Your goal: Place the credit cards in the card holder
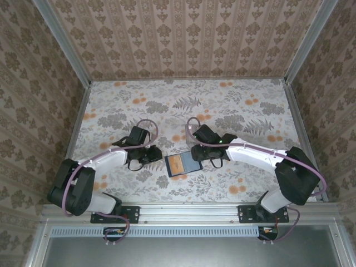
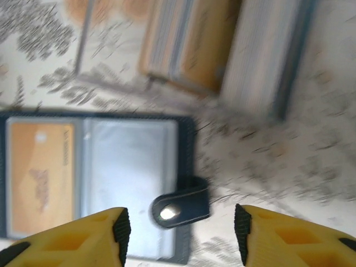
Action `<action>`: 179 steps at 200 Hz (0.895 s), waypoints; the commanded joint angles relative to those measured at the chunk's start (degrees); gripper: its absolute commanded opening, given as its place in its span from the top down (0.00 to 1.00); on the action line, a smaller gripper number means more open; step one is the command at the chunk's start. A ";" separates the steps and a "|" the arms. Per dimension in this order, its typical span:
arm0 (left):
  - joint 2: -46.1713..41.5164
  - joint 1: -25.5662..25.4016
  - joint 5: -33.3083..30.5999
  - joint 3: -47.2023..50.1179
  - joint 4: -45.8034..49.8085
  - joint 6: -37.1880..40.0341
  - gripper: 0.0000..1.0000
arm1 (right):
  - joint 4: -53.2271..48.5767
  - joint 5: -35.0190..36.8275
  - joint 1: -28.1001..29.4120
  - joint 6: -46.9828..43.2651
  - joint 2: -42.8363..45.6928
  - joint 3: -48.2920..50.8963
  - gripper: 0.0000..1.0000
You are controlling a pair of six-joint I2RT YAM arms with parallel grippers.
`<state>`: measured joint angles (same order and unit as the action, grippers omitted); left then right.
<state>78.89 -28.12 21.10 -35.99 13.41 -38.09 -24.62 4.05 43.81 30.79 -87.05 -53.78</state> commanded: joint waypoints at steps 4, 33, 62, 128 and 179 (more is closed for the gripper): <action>-0.23 -0.52 -0.97 -0.22 -0.10 0.54 0.80 | 4.16 -8.13 2.72 2.80 -0.87 2.30 0.45; 0.82 -1.28 -0.98 -0.27 -0.26 -0.10 0.79 | 5.07 -8.94 3.16 3.20 -3.76 2.77 0.44; 1.19 -1.46 -1.46 -1.18 1.35 0.93 0.79 | 6.02 -8.98 3.38 3.36 -6.38 3.18 0.45; 1.71 -1.67 -1.01 -0.93 0.05 0.21 0.80 | 5.15 -7.09 3.77 3.40 -7.29 3.70 0.43; 2.21 -1.85 -0.89 -1.25 0.18 0.32 0.80 | 3.78 -5.20 3.83 3.80 -5.72 4.53 0.46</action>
<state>80.53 -29.61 20.49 -36.05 13.45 -38.11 -18.83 -2.79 47.31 33.47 -94.06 -50.89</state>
